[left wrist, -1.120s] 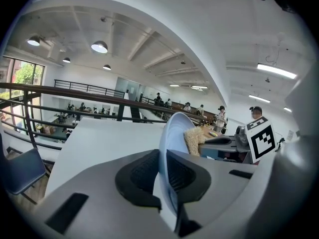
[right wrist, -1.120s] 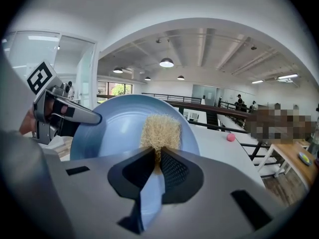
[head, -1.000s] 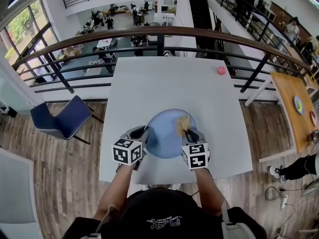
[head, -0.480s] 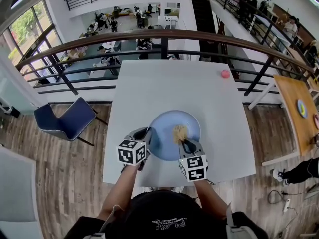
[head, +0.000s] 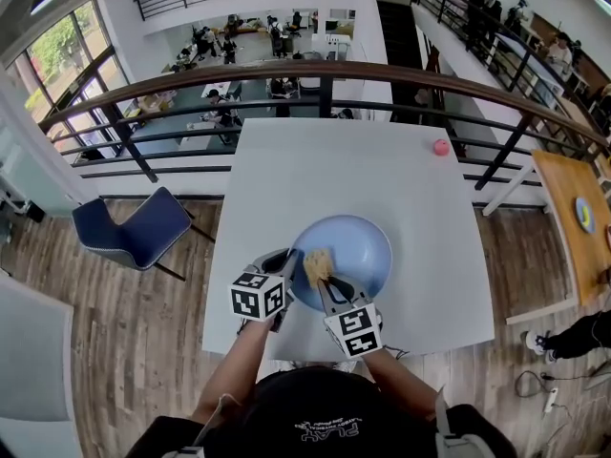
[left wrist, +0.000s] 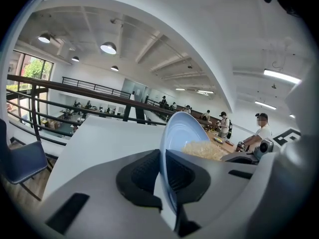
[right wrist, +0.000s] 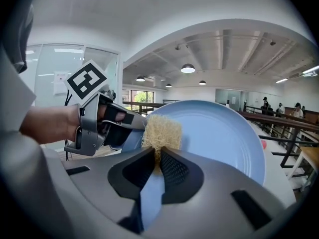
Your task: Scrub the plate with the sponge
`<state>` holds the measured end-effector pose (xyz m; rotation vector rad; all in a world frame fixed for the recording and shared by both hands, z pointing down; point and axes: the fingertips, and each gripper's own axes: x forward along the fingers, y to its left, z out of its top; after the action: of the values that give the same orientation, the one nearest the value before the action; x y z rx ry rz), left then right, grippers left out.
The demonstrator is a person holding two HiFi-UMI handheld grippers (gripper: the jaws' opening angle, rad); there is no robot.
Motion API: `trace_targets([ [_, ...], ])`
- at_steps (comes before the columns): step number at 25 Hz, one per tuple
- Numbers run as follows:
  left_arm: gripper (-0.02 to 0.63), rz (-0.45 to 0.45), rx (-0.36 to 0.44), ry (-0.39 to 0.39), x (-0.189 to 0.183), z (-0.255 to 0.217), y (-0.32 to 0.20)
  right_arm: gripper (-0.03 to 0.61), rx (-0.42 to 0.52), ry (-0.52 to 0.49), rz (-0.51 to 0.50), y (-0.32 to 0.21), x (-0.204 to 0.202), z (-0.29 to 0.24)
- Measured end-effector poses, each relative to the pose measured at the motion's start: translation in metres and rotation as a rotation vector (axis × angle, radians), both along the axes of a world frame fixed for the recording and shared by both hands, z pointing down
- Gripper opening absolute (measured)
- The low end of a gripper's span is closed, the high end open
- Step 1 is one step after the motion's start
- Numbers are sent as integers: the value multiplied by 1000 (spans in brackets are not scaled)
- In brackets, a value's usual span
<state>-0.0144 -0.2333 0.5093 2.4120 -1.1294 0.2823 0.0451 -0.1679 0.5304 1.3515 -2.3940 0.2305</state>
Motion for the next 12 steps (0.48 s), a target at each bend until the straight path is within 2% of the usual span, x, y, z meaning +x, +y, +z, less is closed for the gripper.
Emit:
trace_targets([
  [4,28,7,3,11,1,-3,1,44,-13,-4,-22,-6,-12,4],
  [12,29,5,-9,28,-1,-2,-3,44,-25,25,32,-16,2,8],
])
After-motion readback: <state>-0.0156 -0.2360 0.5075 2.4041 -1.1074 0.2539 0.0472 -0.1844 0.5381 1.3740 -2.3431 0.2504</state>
